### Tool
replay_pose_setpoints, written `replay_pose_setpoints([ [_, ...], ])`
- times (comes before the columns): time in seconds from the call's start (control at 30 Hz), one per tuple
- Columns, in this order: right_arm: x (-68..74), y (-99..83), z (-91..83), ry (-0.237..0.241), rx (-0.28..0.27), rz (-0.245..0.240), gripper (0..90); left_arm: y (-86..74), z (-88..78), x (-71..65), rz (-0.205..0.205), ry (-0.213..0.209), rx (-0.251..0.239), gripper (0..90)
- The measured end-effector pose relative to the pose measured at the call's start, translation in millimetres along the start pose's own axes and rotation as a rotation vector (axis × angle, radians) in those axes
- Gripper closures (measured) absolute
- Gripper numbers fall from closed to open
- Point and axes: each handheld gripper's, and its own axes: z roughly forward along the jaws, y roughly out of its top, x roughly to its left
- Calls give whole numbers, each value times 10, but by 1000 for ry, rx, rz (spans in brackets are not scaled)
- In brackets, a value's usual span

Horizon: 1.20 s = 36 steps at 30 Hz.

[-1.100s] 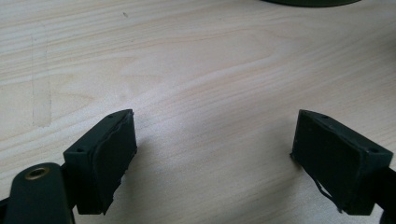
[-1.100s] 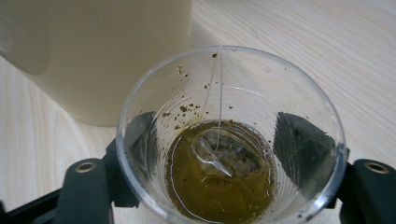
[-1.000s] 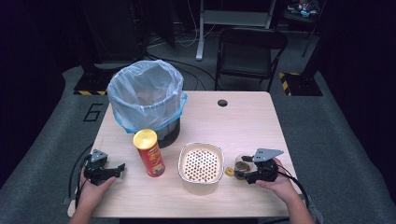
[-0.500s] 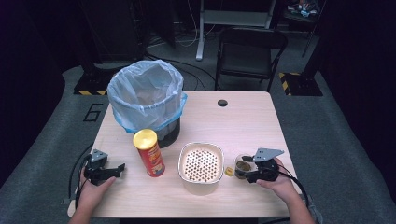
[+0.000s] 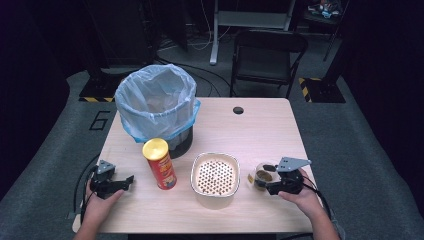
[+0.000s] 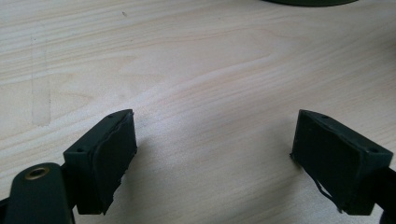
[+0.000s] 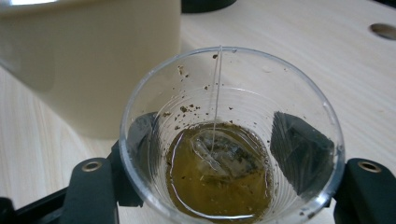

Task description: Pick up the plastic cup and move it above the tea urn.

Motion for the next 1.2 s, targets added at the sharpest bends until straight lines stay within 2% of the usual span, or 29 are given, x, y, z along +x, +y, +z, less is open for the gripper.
replay_pose_setpoints([
  [0.1, -5, 90, -103, -17, -21, 40, 320, 0, 0, 1, 1, 0, 1, 135],
  [0.23, -10, 202, -183, -38, -21, 19, 315, 0, 0, 0, 0, 1, 0, 135],
  [0.27, 5, 230, -207, -46, -9, 27, 314, 0, 0, -1, -1, 0, 0, 135],
  [0.47, 53, 427, -325, -94, 12, -5, 311, 0, 0, -1, 0, 1, 0, 135],
  [0.6, 89, 619, -425, -92, 12, -24, 310, 0, 0, -2, -1, 1, 0, 136],
  [0.7, 97, 702, -467, -92, 12, -17, 310, -1, 0, -3, -2, 1, -1, 135],
  [0.8, 73, 881, -515, -76, 0, -28, 312, -2, 2, -7, -8, 0, -3, 135],
  [0.87, 74, 930, -527, -70, 9, -27, 313, -1, 0, -5, -3, 2, -2, 135],
  [1.0, 96, 1147, -527, -78, 23, -80, 322, -2, 1, -7, -8, -1, -1, 135],
  [1.03, 101, 1196, -520, -76, 17, -102, 324, -1, 0, -5, -3, 1, -2, 135],
  [1.13, 130, 1327, -490, -52, -3, -112, 328, -2, 1, -6, -6, 0, -2, 135],
  [1.2, 154, 1436, -430, -44, -19, -135, 331, -2, 2, -7, -7, -1, -3, 135],
])
